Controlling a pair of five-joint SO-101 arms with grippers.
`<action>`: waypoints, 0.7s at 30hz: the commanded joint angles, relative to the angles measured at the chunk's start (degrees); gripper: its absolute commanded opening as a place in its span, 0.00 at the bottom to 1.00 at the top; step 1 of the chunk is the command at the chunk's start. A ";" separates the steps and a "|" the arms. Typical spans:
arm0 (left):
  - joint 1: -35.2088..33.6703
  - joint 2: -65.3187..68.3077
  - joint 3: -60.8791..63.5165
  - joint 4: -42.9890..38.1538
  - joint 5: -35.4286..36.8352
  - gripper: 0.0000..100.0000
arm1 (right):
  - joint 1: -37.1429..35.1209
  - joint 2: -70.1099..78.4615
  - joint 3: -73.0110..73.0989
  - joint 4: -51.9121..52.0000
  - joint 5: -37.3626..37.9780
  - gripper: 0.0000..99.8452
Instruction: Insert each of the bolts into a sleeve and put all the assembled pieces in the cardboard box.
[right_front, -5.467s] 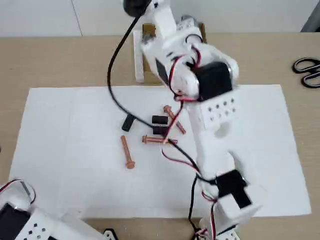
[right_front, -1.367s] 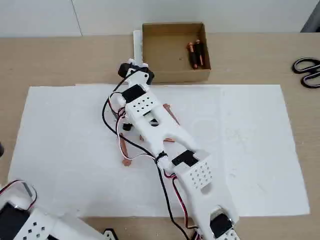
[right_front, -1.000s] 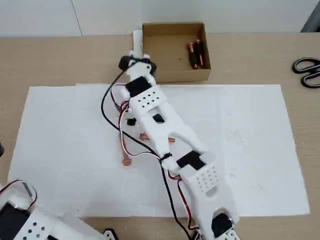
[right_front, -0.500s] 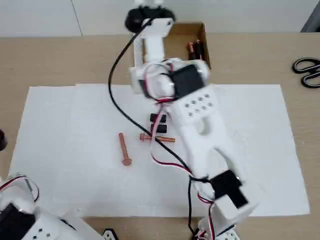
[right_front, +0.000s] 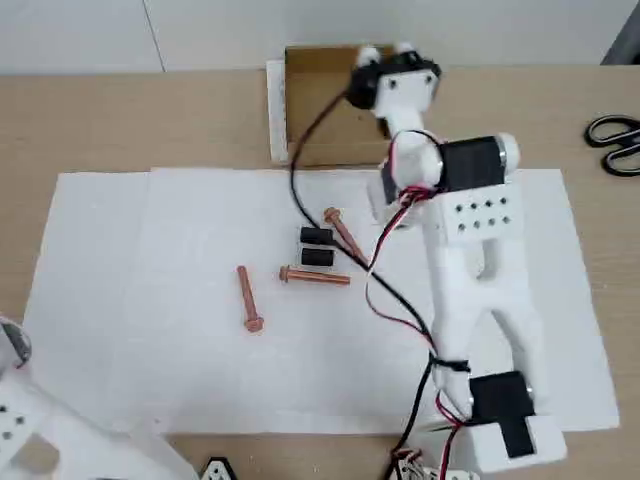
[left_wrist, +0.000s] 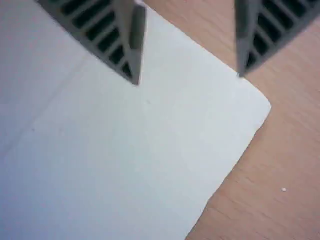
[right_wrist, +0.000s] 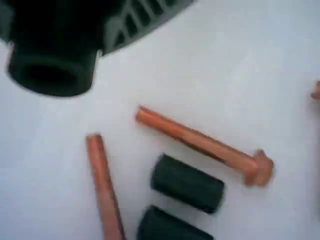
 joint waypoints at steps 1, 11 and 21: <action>1.67 1.67 -3.03 1.14 2.37 0.12 | 3.30 -1.36 6.24 -4.18 0.53 0.00; 16.88 2.02 -2.68 1.05 8.62 0.12 | 2.15 3.47 16.70 -12.79 0.79 0.00; 24.35 2.02 -2.59 0.97 8.70 0.12 | 4.88 9.36 18.90 -12.26 5.10 0.00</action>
